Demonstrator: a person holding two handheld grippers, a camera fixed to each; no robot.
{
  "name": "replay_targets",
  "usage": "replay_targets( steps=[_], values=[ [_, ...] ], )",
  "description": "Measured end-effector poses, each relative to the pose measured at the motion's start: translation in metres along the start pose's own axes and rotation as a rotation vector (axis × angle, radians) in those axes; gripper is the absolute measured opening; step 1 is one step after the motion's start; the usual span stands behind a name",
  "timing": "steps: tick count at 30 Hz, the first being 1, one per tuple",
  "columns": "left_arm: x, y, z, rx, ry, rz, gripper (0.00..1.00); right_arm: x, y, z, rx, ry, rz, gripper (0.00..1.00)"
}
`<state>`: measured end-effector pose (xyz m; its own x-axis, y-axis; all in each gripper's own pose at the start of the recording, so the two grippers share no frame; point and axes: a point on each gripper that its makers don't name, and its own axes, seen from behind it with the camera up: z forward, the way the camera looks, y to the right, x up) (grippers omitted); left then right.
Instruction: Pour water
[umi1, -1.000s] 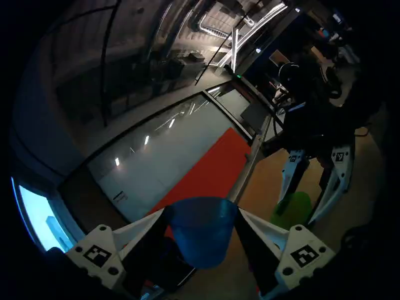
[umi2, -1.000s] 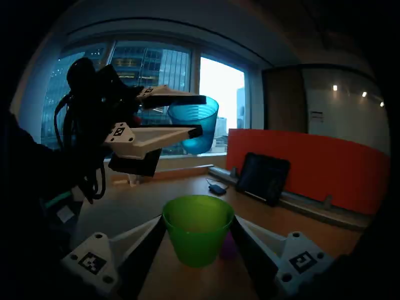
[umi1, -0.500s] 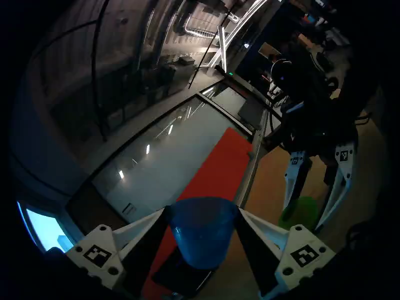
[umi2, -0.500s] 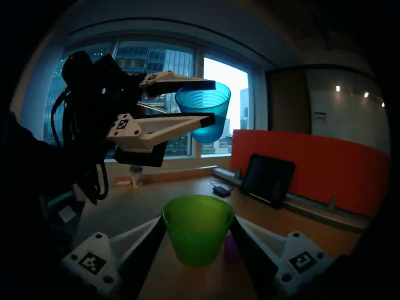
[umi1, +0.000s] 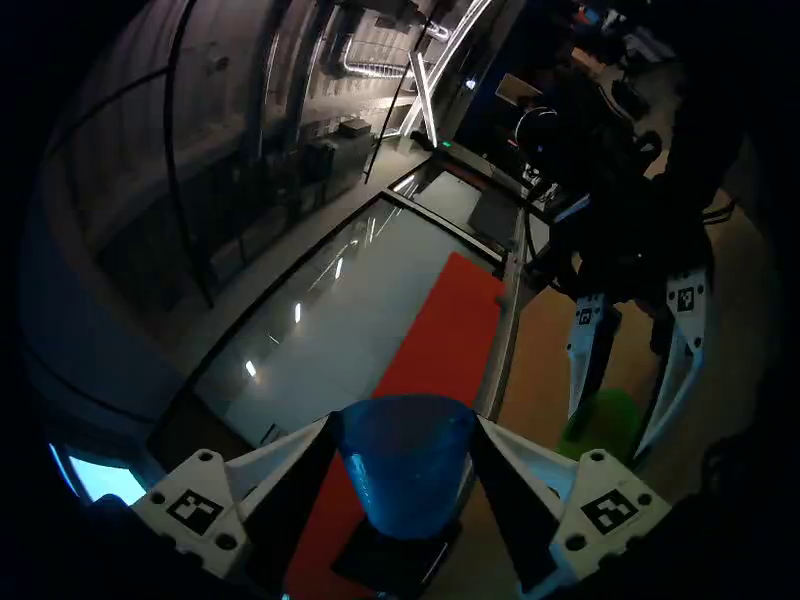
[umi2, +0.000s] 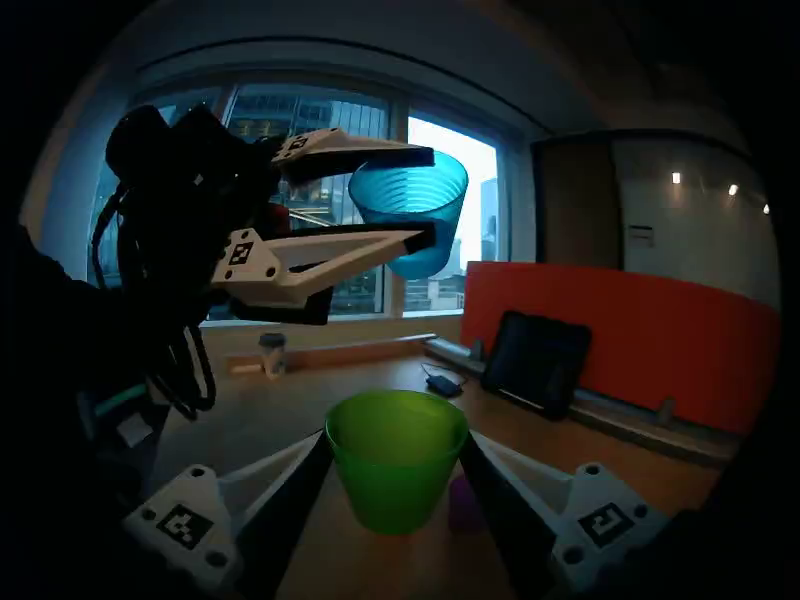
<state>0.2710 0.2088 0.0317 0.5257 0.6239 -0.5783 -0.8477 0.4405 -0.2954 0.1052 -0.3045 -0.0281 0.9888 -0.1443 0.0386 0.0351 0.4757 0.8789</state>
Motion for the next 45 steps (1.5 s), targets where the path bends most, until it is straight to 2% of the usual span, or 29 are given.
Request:
replay_targets(
  steps=[8,45],
  values=[
    [0.001,-0.002,0.002,0.003,0.001,0.045,0.89,0.000,0.001,0.000,0.003,0.000,-0.001,0.91],
    [0.012,-0.009,0.015,0.013,0.009,0.194,0.89,0.001,0.008,-0.008,-0.011,0.002,-0.010,0.90]
  ],
)
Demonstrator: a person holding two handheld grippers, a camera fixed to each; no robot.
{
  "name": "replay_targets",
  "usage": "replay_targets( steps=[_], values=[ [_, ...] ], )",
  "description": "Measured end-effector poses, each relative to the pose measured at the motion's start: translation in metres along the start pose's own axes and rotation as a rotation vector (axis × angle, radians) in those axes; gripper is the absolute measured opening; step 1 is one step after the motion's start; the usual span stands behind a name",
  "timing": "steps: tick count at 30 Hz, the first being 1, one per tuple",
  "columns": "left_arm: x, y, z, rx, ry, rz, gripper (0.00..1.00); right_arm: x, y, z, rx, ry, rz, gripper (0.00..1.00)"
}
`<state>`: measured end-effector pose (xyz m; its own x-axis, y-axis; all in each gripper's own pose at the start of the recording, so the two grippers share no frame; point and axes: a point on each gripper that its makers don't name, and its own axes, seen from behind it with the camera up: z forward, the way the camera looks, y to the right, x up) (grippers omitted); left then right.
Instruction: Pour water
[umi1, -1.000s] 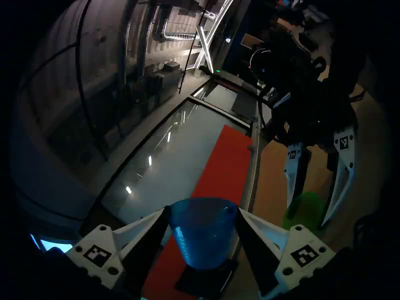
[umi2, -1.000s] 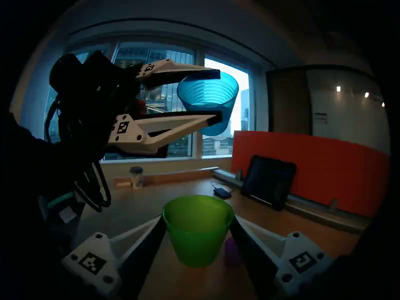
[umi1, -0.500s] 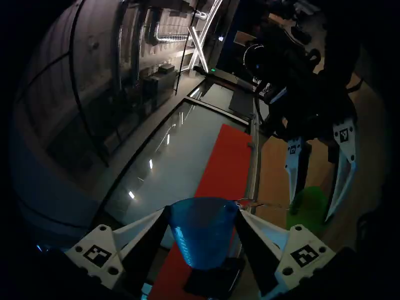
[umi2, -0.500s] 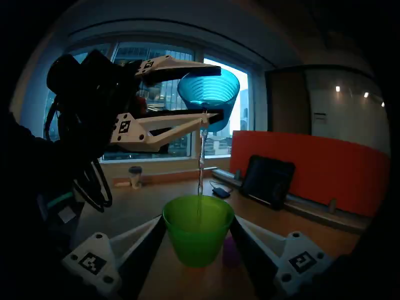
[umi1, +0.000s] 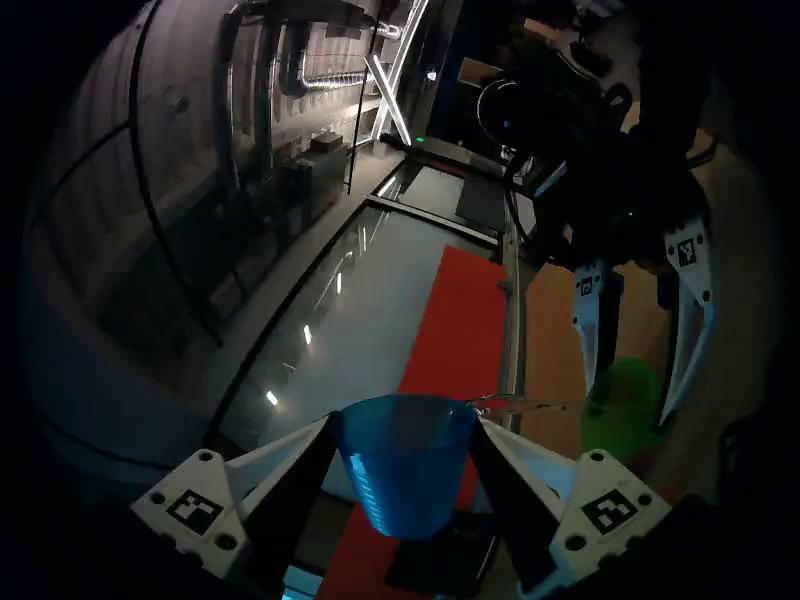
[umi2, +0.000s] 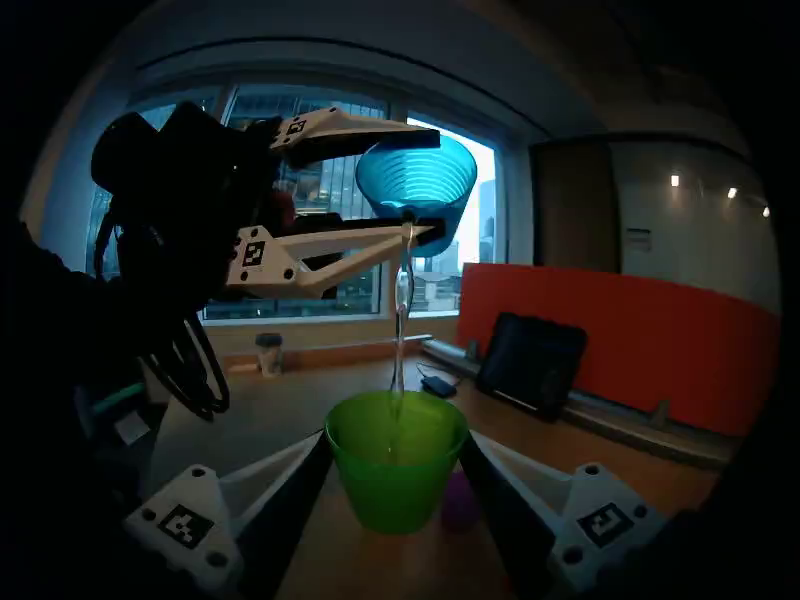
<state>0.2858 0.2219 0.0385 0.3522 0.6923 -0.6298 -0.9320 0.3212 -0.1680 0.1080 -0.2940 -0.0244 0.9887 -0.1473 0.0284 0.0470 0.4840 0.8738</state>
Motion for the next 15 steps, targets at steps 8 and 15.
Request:
replay_targets(
  steps=[8,15],
  values=[
    [0.0027,-0.0023,-0.0001,0.002,0.000,0.041,0.89,0.0017,0.0001,0.0001,-0.001,0.003,-0.003,0.90],
    [0.0055,-0.0050,-0.0008,0.005,0.001,0.069,0.89,0.0021,-0.0004,-0.0009,-0.002,0.003,-0.007,0.90]
  ],
)
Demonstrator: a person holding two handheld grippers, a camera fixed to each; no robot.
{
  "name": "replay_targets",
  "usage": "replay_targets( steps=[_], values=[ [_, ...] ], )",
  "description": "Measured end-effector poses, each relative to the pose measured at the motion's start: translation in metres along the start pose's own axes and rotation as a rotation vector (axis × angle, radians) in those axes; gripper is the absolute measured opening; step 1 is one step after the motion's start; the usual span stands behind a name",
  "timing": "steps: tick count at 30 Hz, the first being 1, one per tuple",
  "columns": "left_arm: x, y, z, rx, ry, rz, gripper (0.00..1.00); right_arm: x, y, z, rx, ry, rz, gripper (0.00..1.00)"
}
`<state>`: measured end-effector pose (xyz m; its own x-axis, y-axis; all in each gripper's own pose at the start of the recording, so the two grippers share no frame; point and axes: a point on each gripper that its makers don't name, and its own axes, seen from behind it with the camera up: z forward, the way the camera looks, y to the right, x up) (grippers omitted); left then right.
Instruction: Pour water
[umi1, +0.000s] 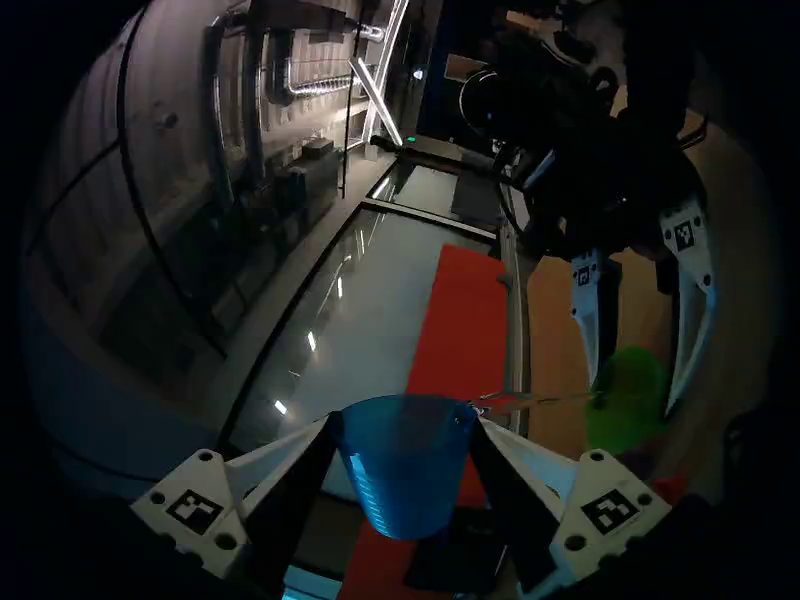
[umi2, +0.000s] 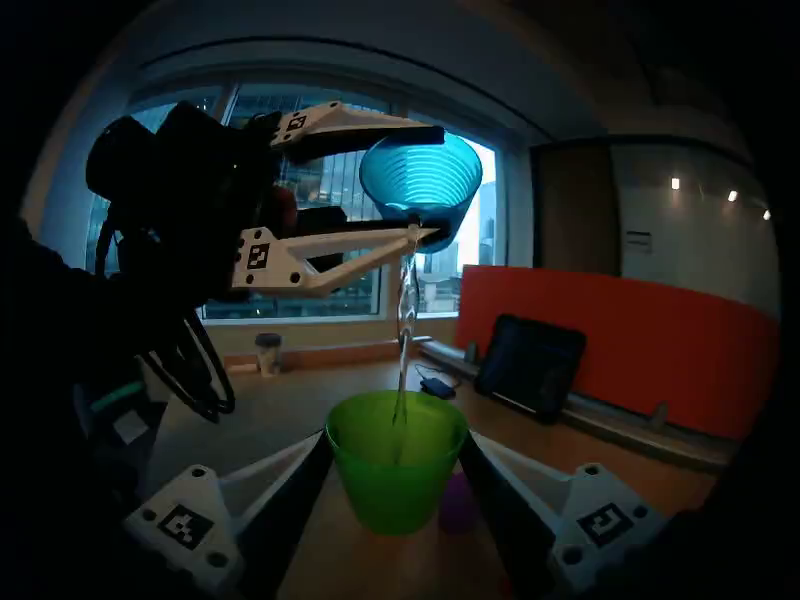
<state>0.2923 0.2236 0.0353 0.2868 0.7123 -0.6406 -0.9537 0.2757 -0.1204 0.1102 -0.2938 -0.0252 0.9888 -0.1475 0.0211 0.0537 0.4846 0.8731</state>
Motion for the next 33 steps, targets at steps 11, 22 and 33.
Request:
replay_targets(
  steps=[11,22,33],
  values=[
    [0.007,-0.003,-0.001,-0.003,0.003,0.045,0.89,0.002,0.000,-0.002,-0.005,0.003,-0.003,0.90],
    [0.012,-0.003,-0.001,-0.007,0.004,0.090,0.89,0.004,0.000,-0.001,-0.007,0.007,-0.005,0.90],
    [0.015,0.002,-0.001,-0.017,0.006,0.119,0.89,0.006,0.001,-0.003,-0.010,0.011,-0.006,0.90]
  ],
)
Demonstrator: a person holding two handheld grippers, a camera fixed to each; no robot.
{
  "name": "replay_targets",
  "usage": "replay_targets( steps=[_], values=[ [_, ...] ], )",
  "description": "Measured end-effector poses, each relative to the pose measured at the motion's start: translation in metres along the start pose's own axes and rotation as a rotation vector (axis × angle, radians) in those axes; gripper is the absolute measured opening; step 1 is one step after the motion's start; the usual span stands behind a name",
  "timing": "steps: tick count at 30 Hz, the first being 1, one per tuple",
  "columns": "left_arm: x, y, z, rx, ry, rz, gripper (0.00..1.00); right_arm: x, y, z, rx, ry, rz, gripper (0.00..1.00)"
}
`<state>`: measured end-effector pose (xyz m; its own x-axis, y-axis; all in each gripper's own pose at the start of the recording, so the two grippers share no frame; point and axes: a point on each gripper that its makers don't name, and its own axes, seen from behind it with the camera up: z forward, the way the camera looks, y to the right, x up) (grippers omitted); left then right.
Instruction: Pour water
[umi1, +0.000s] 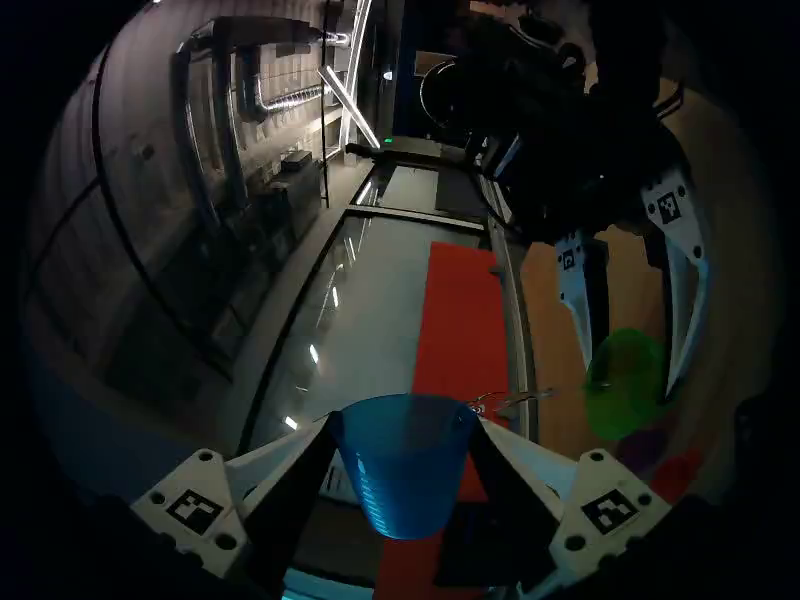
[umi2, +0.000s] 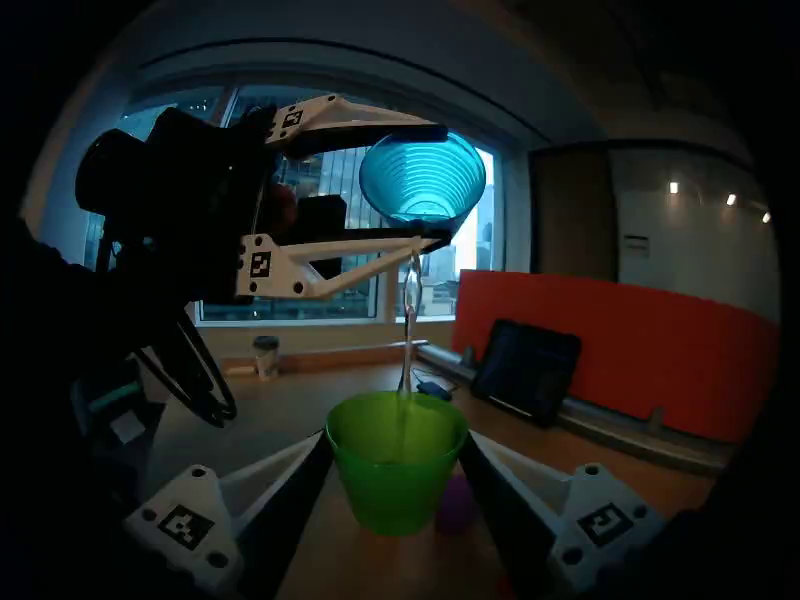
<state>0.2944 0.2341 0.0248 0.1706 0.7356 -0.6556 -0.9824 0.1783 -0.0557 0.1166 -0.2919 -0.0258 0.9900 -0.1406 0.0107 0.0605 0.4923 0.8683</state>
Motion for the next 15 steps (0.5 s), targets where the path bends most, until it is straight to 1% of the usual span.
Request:
replay_targets(
  steps=[5,15],
  values=[
    [0.0010,-0.0001,0.0003,0.003,0.000,0.006,0.89,0.0004,0.0006,-0.0008,-0.001,0.002,0.001,0.90],
    [0.0045,-0.0036,0.0011,0.013,0.003,0.040,0.89,0.0018,0.0025,-0.0020,-0.008,0.009,0.002,0.90]
  ],
)
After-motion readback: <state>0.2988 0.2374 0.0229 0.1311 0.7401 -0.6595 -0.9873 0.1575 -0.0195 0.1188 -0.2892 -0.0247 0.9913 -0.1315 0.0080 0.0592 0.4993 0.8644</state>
